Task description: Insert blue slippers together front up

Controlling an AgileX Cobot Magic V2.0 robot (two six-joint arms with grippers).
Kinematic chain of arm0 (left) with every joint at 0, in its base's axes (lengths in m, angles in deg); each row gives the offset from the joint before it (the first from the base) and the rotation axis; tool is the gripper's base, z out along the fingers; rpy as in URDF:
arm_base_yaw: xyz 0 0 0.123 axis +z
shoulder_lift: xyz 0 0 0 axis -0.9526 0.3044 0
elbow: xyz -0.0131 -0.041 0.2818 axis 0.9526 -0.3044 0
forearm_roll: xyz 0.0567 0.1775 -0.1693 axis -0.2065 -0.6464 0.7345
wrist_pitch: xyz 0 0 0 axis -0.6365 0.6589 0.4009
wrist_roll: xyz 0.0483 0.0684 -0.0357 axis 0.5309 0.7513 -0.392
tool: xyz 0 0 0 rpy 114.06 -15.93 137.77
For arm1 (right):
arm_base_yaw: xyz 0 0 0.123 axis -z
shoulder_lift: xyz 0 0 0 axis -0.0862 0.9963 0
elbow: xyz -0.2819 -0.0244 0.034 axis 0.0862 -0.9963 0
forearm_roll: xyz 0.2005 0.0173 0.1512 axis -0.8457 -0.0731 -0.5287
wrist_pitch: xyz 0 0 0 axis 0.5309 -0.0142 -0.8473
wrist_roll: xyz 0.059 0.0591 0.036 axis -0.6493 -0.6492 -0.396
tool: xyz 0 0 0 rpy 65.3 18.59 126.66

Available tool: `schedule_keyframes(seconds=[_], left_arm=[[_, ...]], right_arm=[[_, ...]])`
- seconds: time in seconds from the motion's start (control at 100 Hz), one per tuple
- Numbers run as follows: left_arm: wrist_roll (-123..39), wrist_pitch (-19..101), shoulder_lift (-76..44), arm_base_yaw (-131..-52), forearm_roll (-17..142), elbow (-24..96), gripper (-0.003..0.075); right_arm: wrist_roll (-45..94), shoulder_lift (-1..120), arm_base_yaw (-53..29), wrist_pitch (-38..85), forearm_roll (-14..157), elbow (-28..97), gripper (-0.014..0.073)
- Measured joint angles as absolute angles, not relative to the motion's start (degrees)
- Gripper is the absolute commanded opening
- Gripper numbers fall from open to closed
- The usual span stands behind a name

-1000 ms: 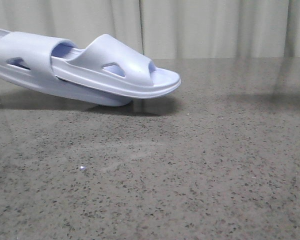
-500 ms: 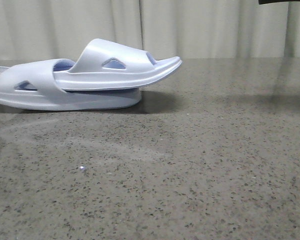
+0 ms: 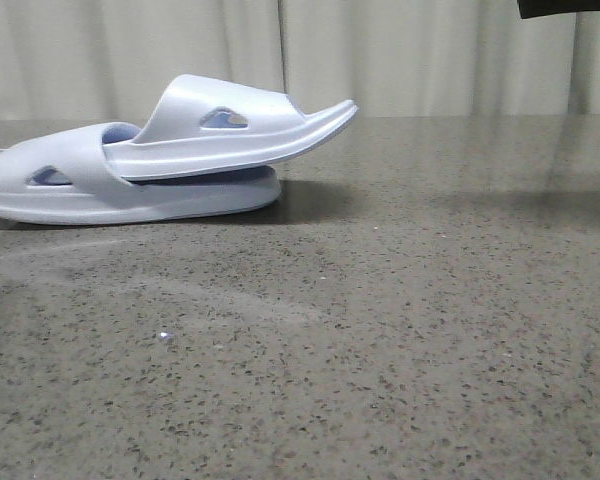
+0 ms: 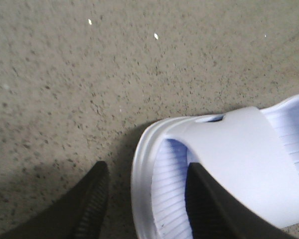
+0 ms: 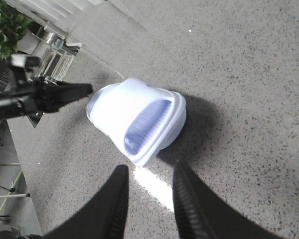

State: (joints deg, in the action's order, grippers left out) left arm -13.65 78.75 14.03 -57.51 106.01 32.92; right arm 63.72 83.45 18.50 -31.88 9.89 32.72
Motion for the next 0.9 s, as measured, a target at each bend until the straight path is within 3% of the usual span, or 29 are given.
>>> schedule_keyframes(seconds=[0.16,0.24,0.38,0.46,0.64,0.9], left_arm=[[-13.7,79.3,7.3,-56.0,102.6,34.8,0.0316],[-13.7,79.9,3.3,-55.9,100.9,35.0,0.0283],[-13.6,81.2,-2.9,-56.1,99.1,35.0,0.0115],[-13.6,81.6,-6.0,-56.1,98.9,35.0,0.0016],[-13.6,79.8,-13.4,-56.1,98.6,34.6,0.0015],[-13.6,67.7,-24.4,-60.8,99.0,29.6,0.0015]], right_arm=[[63.5,83.4,18.5,-31.9,10.7,32.7,0.0167],[63.5,83.4,18.5,-31.9,11.3,32.7,0.0118],[63.4,82.9,18.5,-31.9,13.3,32.7,-0.0084],[63.4,81.6,18.5,-31.9,14.0,32.7,-0.0092],[63.4,75.7,18.5,-29.9,14.3,30.7,-0.0085],[63.4,62.2,18.5,-16.1,14.4,20.9,-0.0085]])
